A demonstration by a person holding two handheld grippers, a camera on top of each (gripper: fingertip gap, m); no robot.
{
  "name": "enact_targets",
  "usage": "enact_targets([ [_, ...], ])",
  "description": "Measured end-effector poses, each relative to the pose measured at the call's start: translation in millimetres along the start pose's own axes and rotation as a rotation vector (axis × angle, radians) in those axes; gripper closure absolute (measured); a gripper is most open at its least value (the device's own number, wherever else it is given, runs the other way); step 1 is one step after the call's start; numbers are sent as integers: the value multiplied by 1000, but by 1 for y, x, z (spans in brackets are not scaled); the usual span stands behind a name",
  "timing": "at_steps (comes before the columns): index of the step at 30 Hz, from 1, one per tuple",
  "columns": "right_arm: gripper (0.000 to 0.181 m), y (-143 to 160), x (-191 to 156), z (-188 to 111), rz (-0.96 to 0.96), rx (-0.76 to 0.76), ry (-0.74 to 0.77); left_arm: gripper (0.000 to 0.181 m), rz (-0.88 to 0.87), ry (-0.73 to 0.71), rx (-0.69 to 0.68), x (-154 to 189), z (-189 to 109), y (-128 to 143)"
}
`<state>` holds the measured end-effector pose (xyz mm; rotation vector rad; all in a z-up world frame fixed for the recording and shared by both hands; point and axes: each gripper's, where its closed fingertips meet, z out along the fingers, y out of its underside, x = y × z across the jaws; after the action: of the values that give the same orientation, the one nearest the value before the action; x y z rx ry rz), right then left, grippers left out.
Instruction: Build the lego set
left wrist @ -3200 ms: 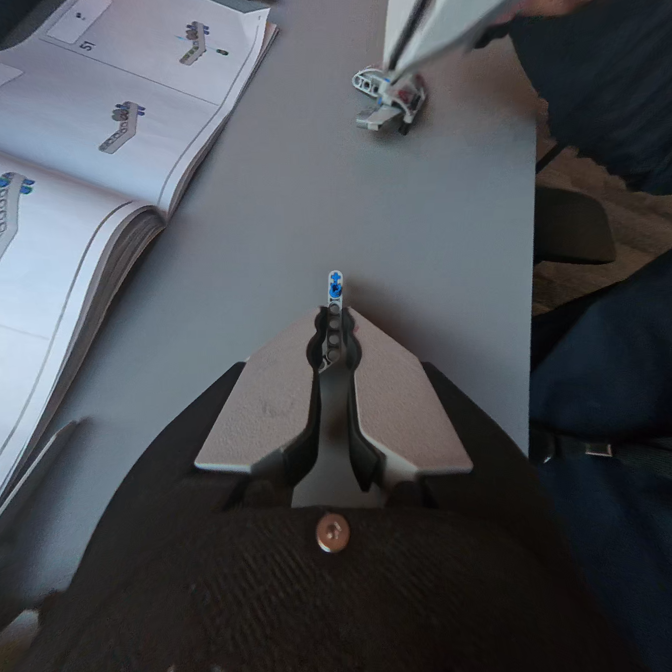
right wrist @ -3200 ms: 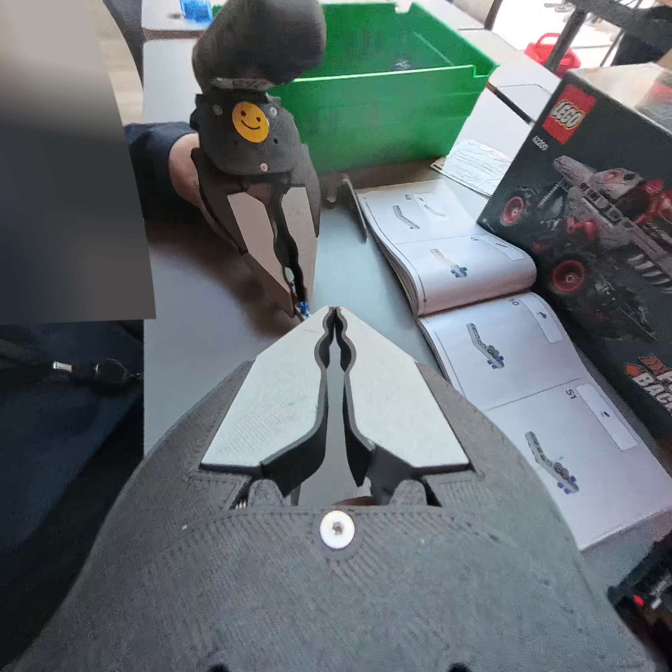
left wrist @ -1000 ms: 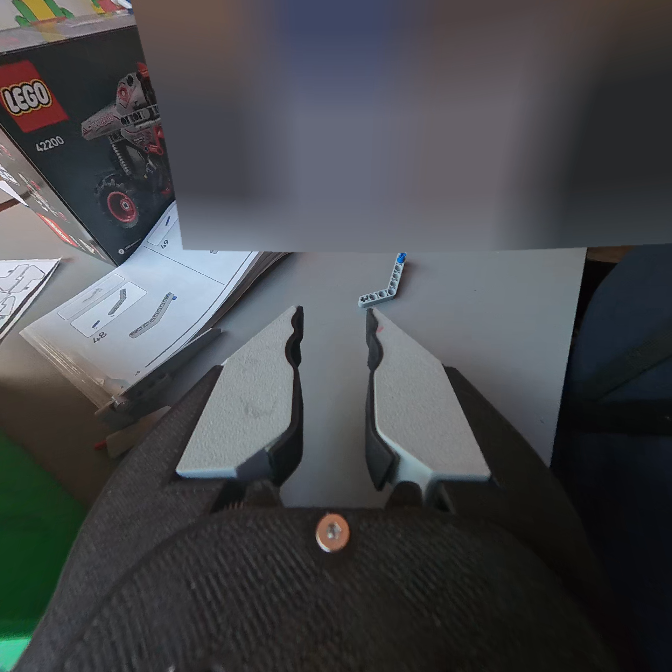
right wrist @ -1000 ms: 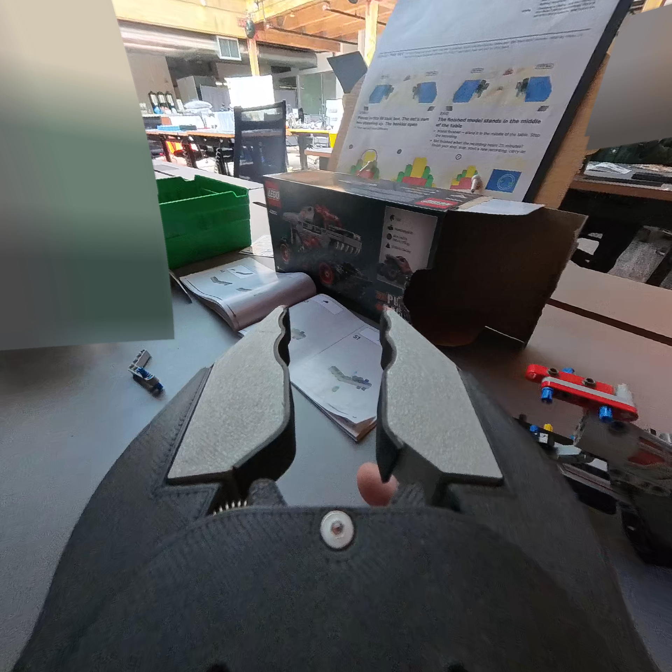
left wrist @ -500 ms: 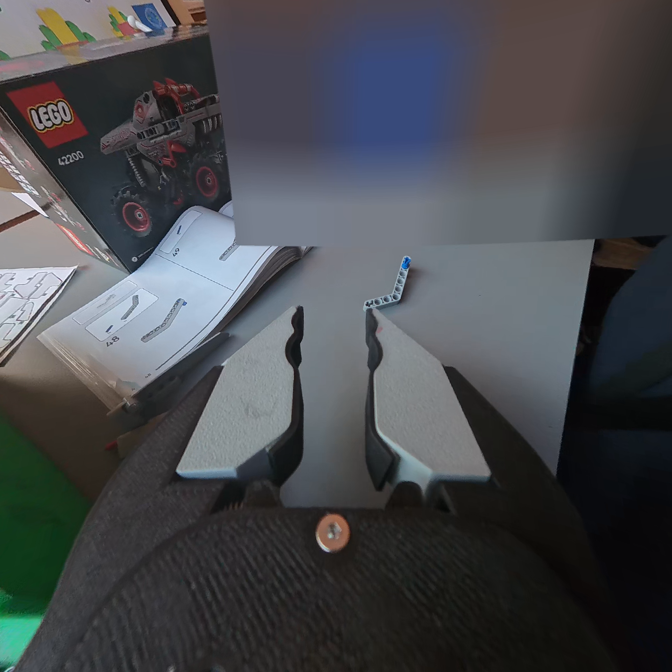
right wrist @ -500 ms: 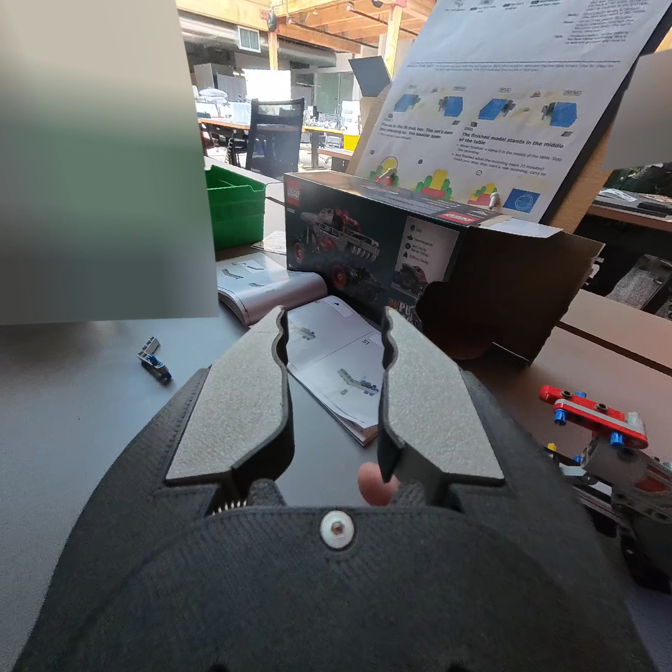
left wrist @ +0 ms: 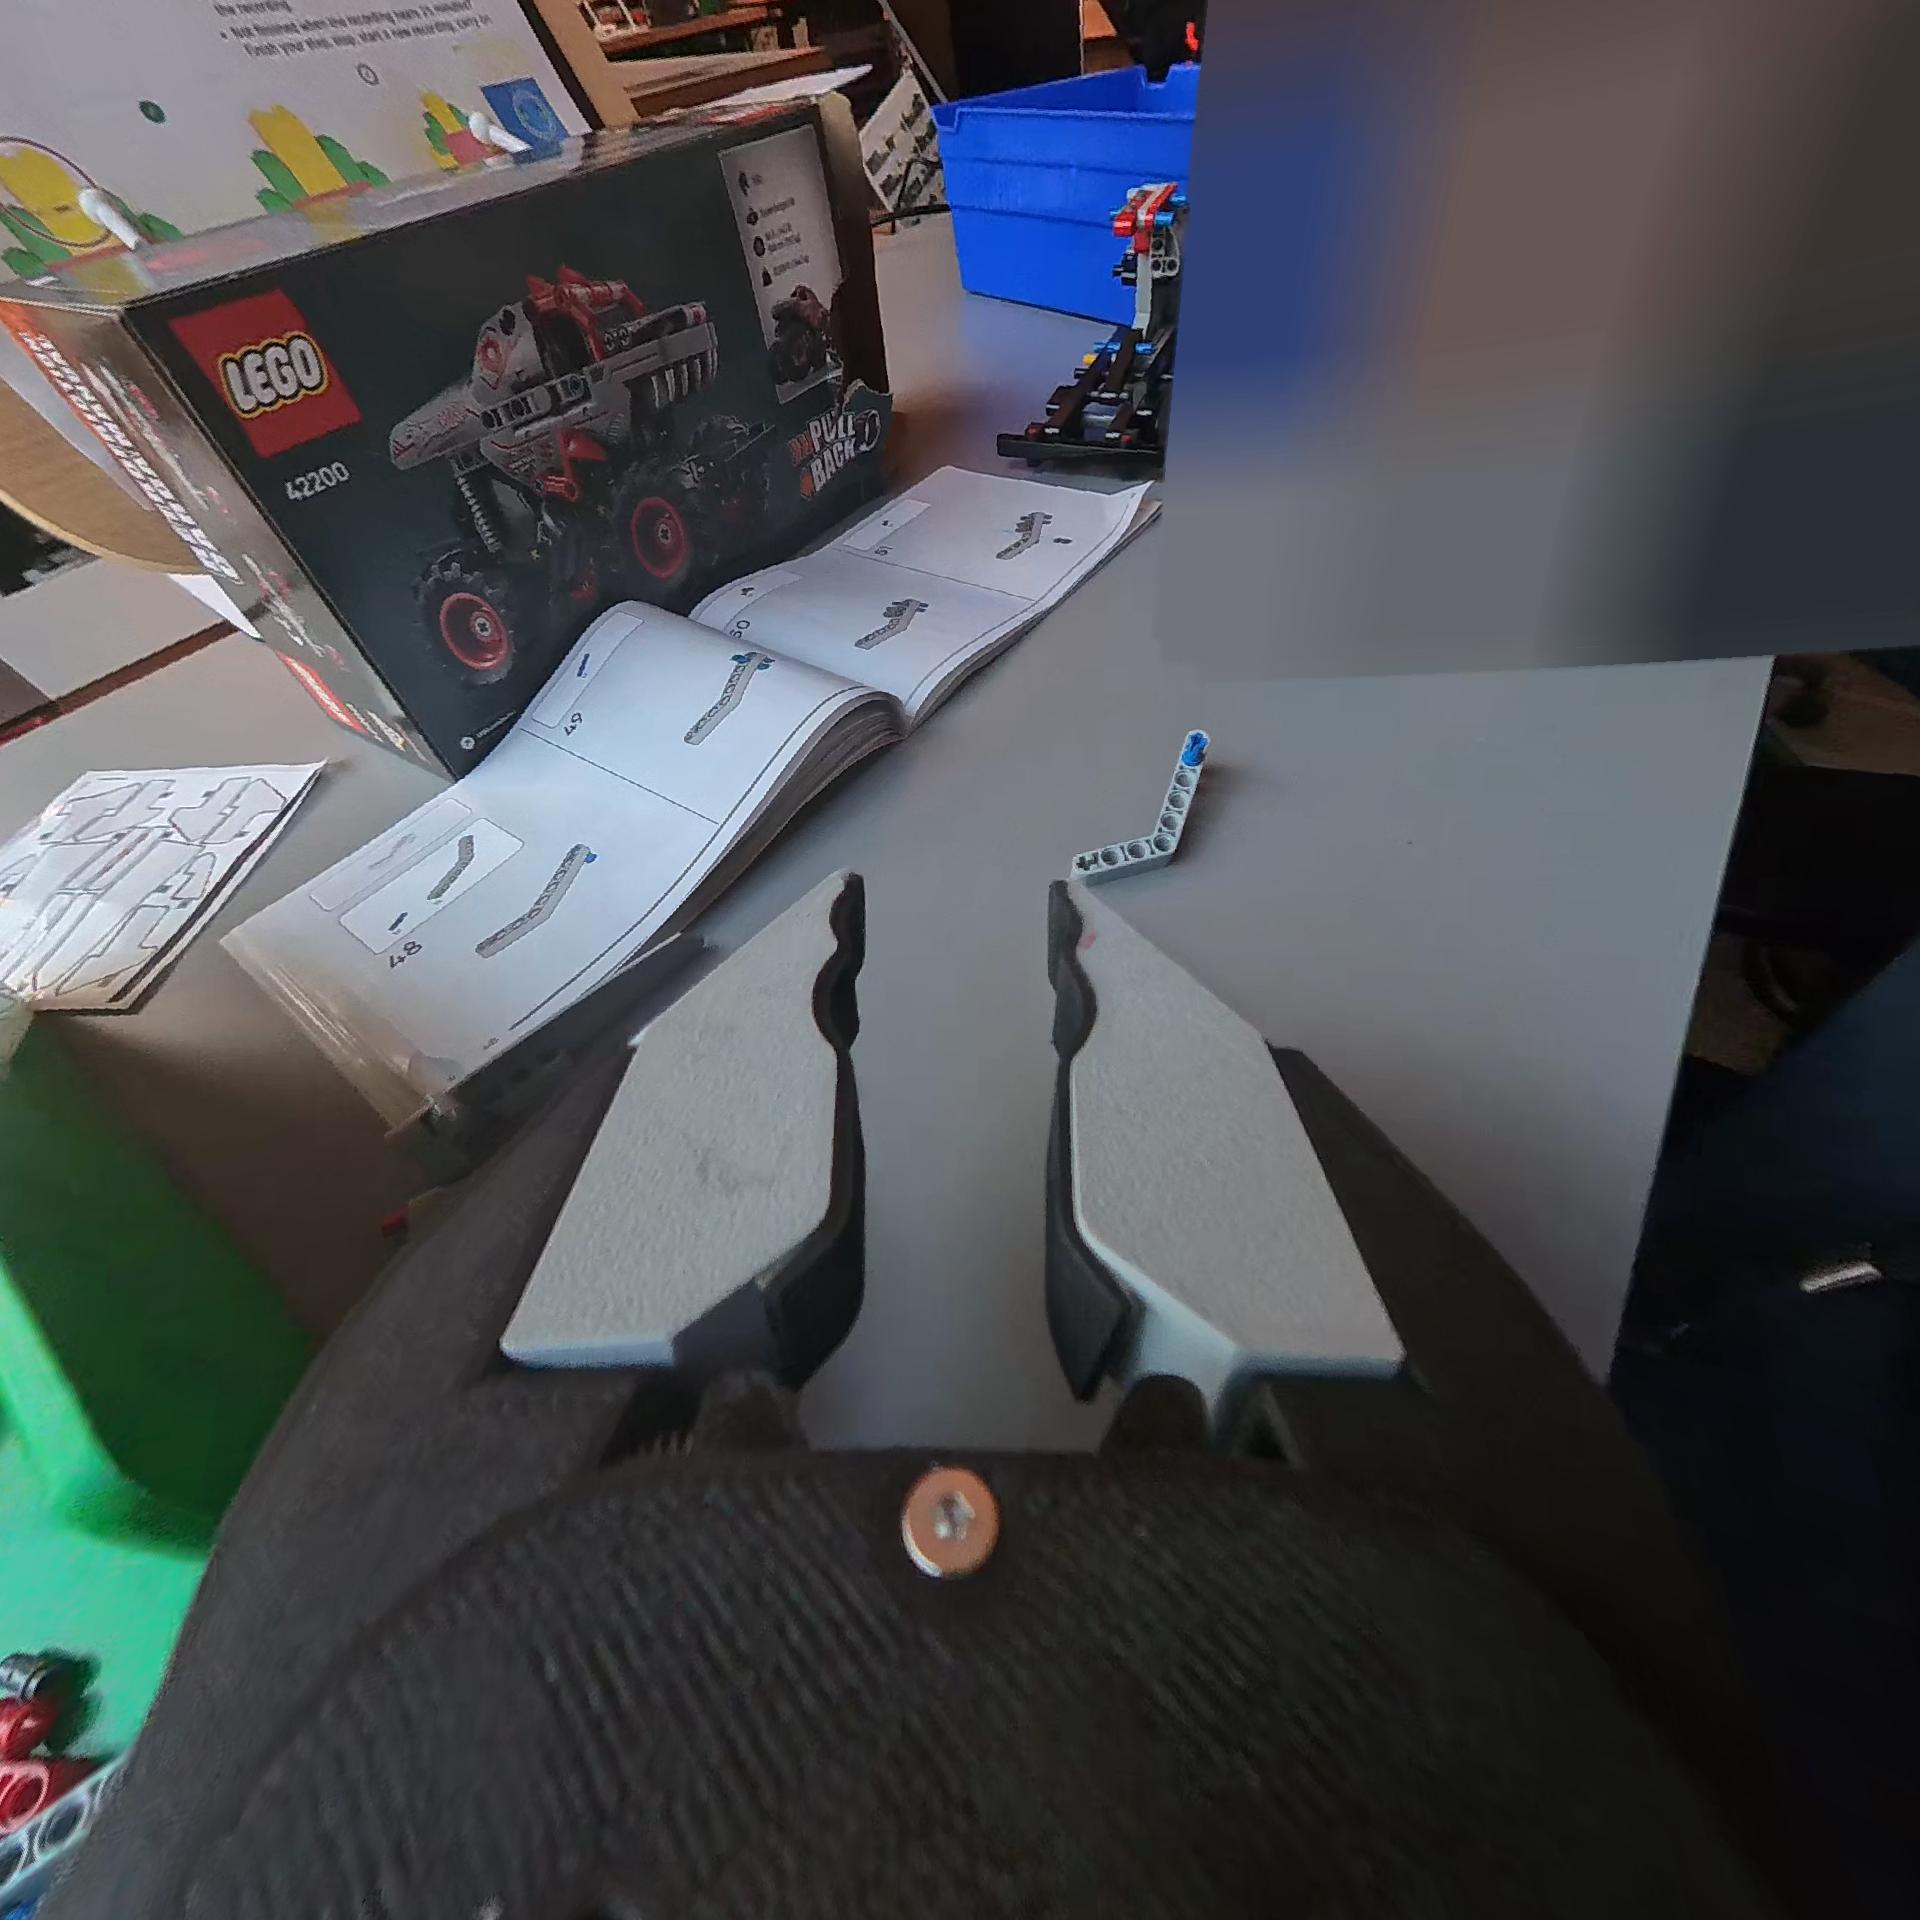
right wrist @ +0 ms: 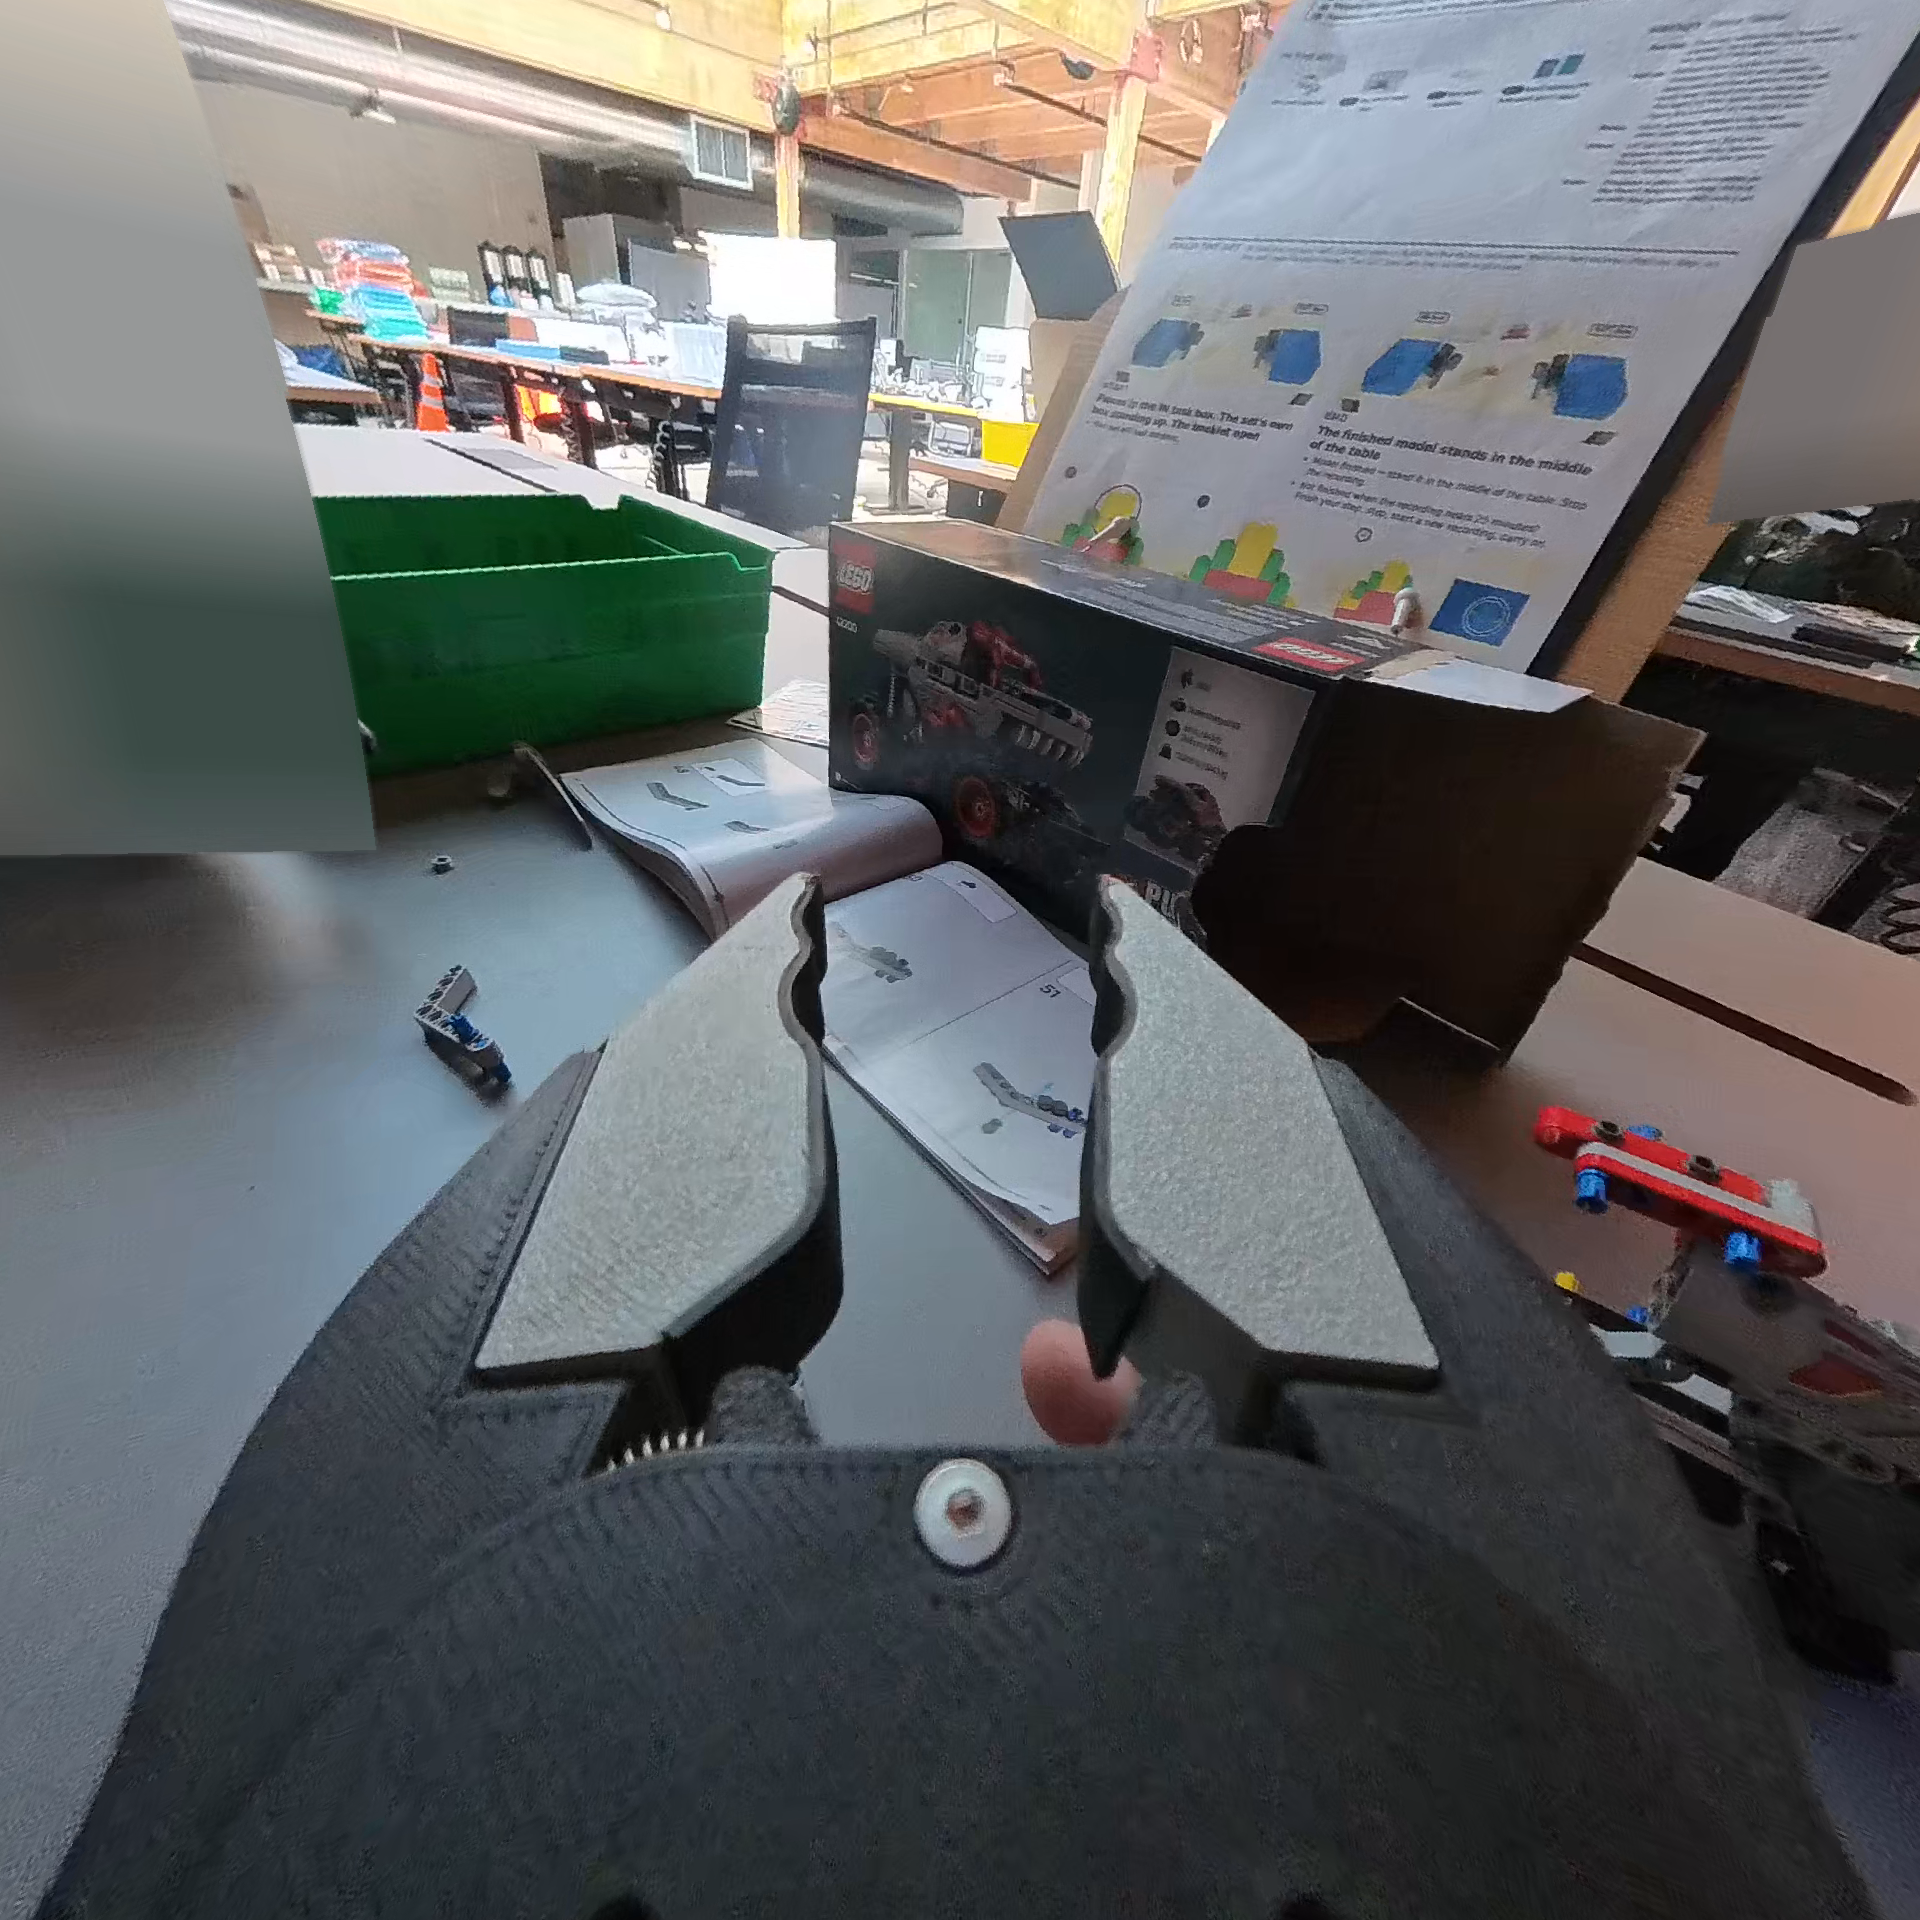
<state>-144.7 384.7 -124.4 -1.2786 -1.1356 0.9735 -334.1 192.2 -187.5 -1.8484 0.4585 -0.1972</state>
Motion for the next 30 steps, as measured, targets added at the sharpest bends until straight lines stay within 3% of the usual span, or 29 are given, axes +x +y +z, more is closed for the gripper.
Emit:
enact_targets([
  [12,134,1,-7,2,-38,-17,-4,150,-59,-93,94,-19,-51,3],
  [24,135,0,-8,2,-51,-24,9,151,-68,-89,72,-19,-48,5],
  [30,162,13,-2,14,-61,-117,47,152,-72,-90,51,-20,-45,8],
])
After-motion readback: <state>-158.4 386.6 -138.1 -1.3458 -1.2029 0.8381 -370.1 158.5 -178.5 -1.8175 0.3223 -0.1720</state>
